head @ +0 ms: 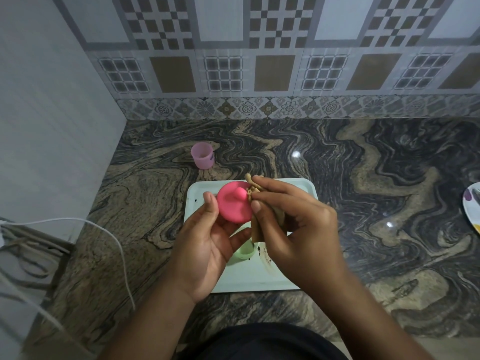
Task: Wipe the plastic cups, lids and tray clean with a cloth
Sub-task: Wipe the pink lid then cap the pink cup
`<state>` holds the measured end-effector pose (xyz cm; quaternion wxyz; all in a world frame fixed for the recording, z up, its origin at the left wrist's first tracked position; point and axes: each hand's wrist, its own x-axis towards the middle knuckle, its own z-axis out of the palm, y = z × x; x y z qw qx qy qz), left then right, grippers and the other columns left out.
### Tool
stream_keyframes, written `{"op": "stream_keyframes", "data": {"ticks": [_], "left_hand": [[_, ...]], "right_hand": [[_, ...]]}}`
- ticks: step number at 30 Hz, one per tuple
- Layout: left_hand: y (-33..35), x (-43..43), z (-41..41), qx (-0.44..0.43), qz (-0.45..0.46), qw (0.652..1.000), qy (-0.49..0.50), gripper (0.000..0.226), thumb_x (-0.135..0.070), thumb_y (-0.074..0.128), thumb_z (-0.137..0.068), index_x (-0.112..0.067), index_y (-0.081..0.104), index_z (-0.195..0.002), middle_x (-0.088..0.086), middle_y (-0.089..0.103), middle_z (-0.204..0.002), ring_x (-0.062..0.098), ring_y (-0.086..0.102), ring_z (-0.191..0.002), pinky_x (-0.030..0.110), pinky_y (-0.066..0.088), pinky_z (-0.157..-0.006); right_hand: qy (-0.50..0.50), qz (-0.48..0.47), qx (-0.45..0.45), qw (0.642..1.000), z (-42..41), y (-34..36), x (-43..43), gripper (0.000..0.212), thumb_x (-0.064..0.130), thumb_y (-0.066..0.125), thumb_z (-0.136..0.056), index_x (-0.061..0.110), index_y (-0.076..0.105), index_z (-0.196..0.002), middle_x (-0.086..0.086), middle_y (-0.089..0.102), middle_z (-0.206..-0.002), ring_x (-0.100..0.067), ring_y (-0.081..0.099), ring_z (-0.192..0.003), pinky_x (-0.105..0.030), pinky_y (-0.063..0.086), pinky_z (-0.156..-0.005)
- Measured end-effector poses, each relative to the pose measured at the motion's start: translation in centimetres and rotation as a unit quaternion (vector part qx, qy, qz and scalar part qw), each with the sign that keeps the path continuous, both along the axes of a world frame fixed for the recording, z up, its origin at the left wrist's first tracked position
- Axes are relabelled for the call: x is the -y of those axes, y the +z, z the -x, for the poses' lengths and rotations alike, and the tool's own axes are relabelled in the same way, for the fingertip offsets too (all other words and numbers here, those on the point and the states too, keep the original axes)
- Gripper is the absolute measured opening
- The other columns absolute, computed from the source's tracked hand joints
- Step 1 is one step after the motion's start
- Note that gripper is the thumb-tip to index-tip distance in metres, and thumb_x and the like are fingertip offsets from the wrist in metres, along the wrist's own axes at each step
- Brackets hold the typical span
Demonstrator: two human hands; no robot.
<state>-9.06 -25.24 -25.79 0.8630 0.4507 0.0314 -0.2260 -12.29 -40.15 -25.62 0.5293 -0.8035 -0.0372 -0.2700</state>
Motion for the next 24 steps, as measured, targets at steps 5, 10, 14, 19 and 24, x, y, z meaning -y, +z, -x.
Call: {"op": "stream_keyframes", "data": {"ticks": [5, 10, 14, 19, 24], "left_hand": [[0.0, -0.5, 0.1, 0.033, -0.027, 0.999, 0.003, 0.04, -0.036, 0.062, -0.092, -0.006, 0.068, -0.117, 0.018, 0.068, -0.115, 0.024, 0.066, -0.1, 0.032, 0.056, -0.084], [0.5, -0.5, -0.1, -0.022, -0.057, 0.998, 0.023, 0.035, -0.04, 0.053, -0.089, -0.015, 0.078, -0.094, 0.009, 0.073, -0.091, 0.01, 0.064, -0.067, 0.019, 0.048, -0.049], [0.2, -0.3, -0.4, 0.011, -0.129, 0.989, 0.065, 0.032, -0.031, 0.063, -0.084, -0.019, 0.067, -0.113, 0.012, 0.075, -0.1, 0.019, 0.072, -0.082, 0.022, 0.051, -0.049], [0.0, -0.3, 0.0, 0.085, -0.182, 0.977, 0.071, 0.028, -0.02, 0.063, -0.084, -0.014, 0.072, -0.11, 0.007, 0.076, -0.105, 0.02, 0.073, -0.096, 0.029, 0.056, -0.051], [0.1, -0.2, 0.1, 0.126, -0.234, 0.961, 0.077, 0.036, -0.025, 0.072, -0.08, -0.014, 0.071, -0.114, 0.006, 0.077, -0.1, 0.022, 0.075, -0.092, 0.037, 0.06, -0.058]], "right_hand": [[0.001, 0.004, 0.013, 1.0, -0.2, 0.2, 0.2, 0.012, 0.004, 0.073, -0.09, 0.007, 0.081, -0.099, 0.0, 0.074, -0.12, -0.003, 0.073, -0.1, -0.032, 0.062, -0.069], [0.009, 0.011, 0.01, 1.0, -0.1, 0.1, 0.2, 0.013, 0.005, 0.074, -0.089, 0.008, 0.081, -0.1, 0.001, 0.075, -0.119, -0.003, 0.073, -0.104, -0.032, 0.063, -0.073], [-0.002, -0.01, -0.007, 1.0, -0.2, -0.6, 0.6, 0.014, 0.005, 0.073, -0.089, 0.009, 0.081, -0.1, 0.003, 0.075, -0.121, -0.011, 0.075, -0.094, -0.038, 0.062, -0.075], [0.009, -0.056, -0.03, 0.998, -0.3, -1.0, 0.6, 0.016, 0.003, 0.073, -0.09, 0.008, 0.08, -0.104, 0.0, 0.074, -0.123, -0.011, 0.075, -0.1, -0.04, 0.063, -0.083], [0.025, -0.074, -0.044, 0.996, -0.4, -1.7, 0.5, 0.017, 0.006, 0.071, -0.092, 0.008, 0.08, -0.106, -0.002, 0.073, -0.126, -0.009, 0.073, -0.107, -0.045, 0.062, -0.085]]}}
